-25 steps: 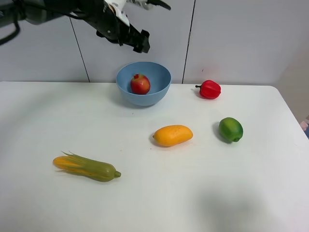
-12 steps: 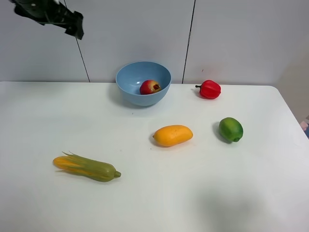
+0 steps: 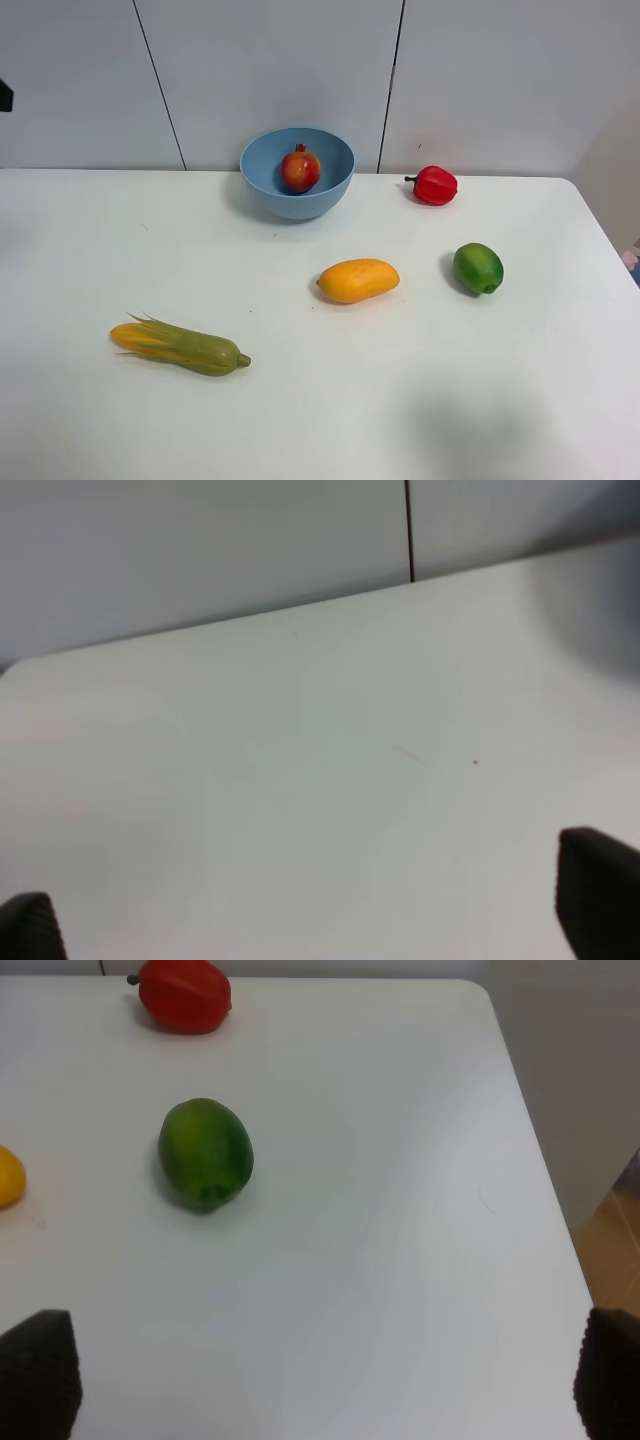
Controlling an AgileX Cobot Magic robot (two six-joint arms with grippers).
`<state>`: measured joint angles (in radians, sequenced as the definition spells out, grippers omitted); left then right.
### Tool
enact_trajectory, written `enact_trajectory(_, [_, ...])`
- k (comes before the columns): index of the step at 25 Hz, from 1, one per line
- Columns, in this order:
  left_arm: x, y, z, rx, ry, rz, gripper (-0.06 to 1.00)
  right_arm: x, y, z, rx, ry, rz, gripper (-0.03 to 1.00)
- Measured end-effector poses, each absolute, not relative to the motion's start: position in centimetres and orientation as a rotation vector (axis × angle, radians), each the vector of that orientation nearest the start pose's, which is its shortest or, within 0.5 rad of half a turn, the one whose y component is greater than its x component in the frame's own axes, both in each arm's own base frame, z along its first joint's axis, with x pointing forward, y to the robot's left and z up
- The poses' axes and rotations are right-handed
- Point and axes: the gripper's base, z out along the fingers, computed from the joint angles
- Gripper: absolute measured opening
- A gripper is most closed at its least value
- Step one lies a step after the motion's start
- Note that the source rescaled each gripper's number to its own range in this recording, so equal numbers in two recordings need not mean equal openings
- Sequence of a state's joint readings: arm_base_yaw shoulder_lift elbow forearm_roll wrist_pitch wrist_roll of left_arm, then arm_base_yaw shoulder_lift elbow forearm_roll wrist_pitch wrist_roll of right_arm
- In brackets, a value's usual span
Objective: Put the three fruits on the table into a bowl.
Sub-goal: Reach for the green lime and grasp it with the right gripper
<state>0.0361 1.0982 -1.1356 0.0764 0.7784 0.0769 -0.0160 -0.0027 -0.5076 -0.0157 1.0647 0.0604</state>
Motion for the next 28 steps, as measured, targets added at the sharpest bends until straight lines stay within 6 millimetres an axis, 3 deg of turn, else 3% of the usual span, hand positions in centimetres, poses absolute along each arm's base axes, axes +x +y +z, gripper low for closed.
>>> enact_trajectory(7, [11.5,0.8,38.6,-0.075,2.028,0.044,0.97,-0.6,-0.1,27.9,0.079,2.036,0.009,1.0])
enact_trajectory(14, [3.7,0.3,34.8,-0.076,1.944,0.035,0.97,-0.6,-0.1,27.9,0.079,2.036,0.009,1.0])
enact_trajectory(22, [-0.4,0.1,29.9,-0.068,1.879,0.043,0.97,-0.6,-0.1,27.9,0.079,2.036,0.009,1.0])
enact_trajectory(28, [-0.5,0.1,29.6,-0.067,1.878,0.045,0.97,-0.6,-0.1,27.9,0.079,2.036,0.009,1.0])
